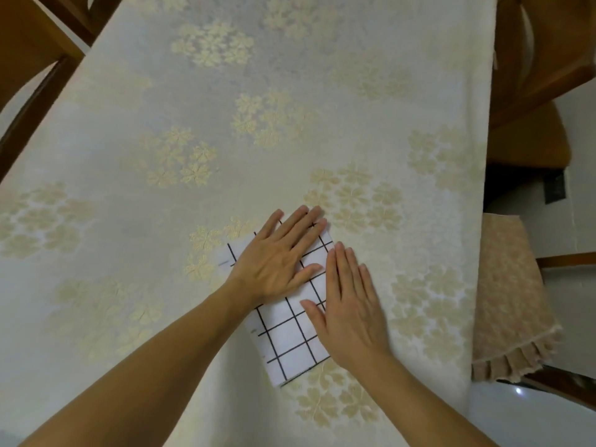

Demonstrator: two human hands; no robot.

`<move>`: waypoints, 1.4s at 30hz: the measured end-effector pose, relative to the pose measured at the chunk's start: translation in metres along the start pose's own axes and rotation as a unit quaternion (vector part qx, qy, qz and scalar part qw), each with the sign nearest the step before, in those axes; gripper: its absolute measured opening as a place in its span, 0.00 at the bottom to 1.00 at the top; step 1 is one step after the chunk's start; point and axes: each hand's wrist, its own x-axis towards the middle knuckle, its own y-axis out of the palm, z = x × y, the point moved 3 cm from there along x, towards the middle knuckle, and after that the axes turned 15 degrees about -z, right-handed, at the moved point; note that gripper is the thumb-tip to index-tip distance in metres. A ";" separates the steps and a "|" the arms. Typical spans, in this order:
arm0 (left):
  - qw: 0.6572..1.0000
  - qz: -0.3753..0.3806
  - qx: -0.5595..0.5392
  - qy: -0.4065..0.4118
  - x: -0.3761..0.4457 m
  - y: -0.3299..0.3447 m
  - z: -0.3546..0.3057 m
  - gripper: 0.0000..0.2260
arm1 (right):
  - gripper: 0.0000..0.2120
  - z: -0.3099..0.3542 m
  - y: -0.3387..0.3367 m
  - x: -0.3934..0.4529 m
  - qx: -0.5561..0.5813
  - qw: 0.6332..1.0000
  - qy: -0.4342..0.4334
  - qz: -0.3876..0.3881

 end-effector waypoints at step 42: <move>0.943 -0.084 0.030 -0.321 -0.098 -0.048 -0.022 0.26 | 0.30 -0.038 -0.038 0.065 0.022 0.959 -0.284 0.004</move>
